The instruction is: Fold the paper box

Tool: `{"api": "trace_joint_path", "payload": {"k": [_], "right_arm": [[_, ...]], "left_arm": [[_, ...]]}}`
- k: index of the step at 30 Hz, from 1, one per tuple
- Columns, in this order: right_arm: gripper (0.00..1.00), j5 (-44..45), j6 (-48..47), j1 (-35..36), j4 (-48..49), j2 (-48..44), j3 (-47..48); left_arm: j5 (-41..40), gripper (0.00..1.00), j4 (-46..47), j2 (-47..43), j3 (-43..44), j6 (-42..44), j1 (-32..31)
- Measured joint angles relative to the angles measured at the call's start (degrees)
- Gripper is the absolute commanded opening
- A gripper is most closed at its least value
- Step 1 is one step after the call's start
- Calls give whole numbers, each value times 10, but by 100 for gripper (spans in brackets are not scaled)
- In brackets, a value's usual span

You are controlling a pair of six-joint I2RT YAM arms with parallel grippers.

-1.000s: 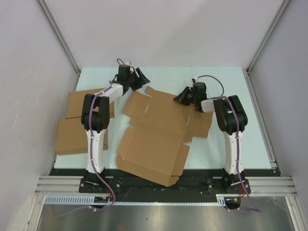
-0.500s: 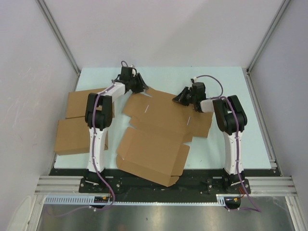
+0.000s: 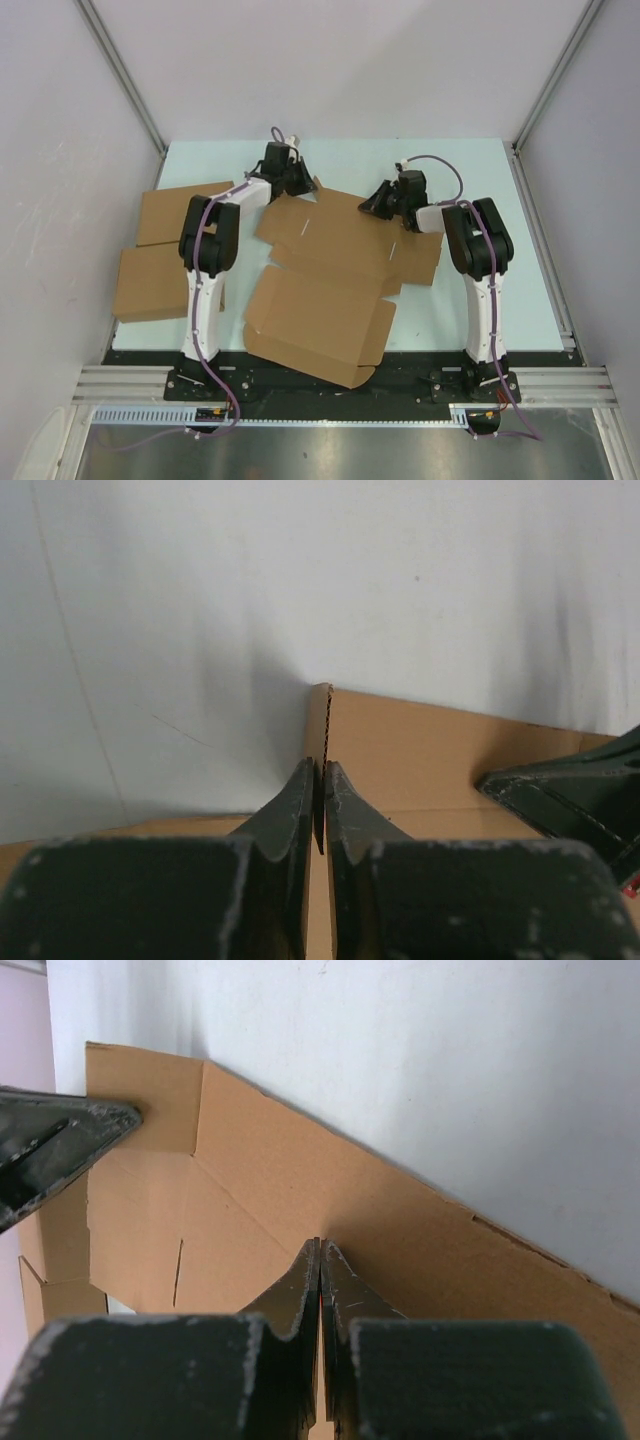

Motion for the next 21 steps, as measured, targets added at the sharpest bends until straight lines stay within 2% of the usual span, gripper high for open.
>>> {"api": "trace_joint_path", "payload": {"k": [8, 16, 21], "right_arm": [[0, 3, -7, 1, -12, -3, 1], [0, 5, -9, 2, -17, -5, 1], [0, 5, -13, 4, -25, -7, 1]], "left_arm": [[-53, 17, 24, -31, -36, 88, -35], [-196, 18, 1, -32, -30, 200, -103], [-272, 17, -57, -26, -1, 242, -138]]}}
